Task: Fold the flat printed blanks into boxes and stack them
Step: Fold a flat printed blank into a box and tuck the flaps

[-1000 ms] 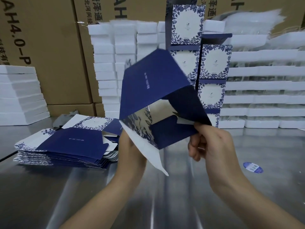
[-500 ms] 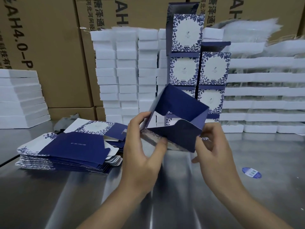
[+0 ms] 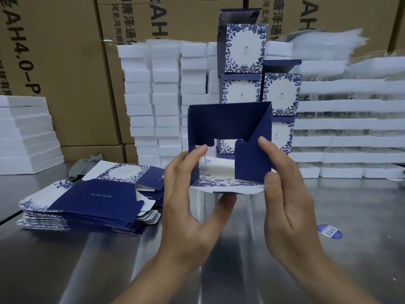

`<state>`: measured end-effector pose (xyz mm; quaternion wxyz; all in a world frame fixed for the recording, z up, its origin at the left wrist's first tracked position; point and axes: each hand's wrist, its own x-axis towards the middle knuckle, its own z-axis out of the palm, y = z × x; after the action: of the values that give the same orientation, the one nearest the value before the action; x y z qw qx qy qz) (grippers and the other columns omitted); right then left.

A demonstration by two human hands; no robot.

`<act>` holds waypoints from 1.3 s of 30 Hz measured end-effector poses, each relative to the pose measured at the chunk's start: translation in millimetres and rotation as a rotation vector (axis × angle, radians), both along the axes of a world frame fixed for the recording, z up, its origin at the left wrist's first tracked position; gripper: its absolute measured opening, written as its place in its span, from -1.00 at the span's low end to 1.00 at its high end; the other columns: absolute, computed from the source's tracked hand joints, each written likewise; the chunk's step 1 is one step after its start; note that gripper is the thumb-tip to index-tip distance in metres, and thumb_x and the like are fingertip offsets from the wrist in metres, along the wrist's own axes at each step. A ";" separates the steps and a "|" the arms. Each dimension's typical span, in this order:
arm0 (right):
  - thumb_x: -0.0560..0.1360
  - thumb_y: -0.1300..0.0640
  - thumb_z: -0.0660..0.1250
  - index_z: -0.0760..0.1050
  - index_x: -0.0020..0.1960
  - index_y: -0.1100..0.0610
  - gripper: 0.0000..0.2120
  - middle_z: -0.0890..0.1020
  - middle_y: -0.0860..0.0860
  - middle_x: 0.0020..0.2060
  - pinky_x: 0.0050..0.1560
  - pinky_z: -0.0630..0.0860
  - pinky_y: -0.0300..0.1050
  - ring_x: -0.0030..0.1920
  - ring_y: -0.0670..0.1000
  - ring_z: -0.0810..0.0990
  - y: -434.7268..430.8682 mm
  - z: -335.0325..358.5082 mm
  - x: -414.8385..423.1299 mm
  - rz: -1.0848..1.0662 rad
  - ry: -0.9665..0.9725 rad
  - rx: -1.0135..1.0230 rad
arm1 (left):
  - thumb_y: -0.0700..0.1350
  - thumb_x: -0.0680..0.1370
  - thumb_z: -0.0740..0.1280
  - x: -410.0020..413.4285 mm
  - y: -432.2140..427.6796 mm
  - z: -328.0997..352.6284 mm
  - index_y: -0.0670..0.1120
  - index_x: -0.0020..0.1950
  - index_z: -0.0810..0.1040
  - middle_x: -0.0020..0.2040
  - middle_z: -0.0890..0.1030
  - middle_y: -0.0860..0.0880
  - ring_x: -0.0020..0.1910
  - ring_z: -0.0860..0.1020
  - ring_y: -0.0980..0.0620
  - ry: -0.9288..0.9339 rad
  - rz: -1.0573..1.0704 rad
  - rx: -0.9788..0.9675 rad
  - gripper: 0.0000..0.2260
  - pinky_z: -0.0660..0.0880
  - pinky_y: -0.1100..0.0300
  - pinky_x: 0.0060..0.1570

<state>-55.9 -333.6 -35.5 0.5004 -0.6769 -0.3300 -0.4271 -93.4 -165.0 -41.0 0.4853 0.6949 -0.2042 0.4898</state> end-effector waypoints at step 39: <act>0.49 -0.07 0.45 0.39 0.27 -0.25 -0.59 0.57 -0.16 0.00 -0.08 0.54 0.03 0.00 -0.04 0.62 1.2 -13.9 9.1 -0.075 0.172 -0.085 | -0.17 0.47 0.43 10.9 10.0 3.2 0.19 0.21 0.49 0.19 0.61 0.17 -0.07 0.63 0.09 0.169 0.129 -0.138 -0.60 0.60 -0.05 -0.13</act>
<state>-46.8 -332.5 -49.3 0.4814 -0.7437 -0.2780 -0.3714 -82.5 -155.1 -37.8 0.5150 0.7103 -0.0832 0.4725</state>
